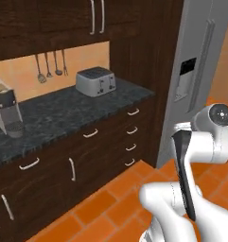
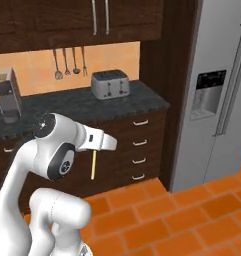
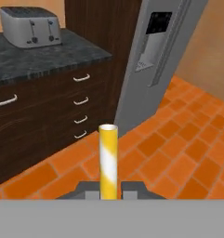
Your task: Take a straw from the drawer in front and place it inside the glass cup on the dining counter.
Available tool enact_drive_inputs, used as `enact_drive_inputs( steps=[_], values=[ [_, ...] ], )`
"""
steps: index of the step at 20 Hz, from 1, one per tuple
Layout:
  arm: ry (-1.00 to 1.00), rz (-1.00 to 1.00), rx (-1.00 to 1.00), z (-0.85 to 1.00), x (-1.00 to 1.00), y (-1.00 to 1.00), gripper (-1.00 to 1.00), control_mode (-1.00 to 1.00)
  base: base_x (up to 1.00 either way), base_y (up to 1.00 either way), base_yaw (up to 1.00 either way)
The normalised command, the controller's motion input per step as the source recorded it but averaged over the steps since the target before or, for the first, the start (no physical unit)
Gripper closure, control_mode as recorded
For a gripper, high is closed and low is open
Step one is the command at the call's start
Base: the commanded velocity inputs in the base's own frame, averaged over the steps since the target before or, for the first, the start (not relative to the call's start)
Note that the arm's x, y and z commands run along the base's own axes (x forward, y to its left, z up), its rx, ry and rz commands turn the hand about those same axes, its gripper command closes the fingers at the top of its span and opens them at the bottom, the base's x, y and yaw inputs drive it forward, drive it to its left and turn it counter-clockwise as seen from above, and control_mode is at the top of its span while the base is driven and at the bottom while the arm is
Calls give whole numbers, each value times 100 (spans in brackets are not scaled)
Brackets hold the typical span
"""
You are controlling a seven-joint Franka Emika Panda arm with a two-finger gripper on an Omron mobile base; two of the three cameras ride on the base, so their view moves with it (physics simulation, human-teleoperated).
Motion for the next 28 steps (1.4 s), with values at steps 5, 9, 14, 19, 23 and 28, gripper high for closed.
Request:
enact_drive_inputs(
  steps=[5,9,14,19,23,28],
  values=[
    [0,0,0,0,0,0,100,100,98,-8,-47],
    [0,0,0,0,0,0,100,100,85,-37,-47],
    [0,0,0,0,0,0,100,100,66,-62,-50],
    [0,0,0,0,0,0,100,100,75,-54,-47],
    [0,0,0,0,0,0,100,100,100,-41,-37],
    [0,0,0,0,0,0,100,100,100,-34,-34]
  ],
)
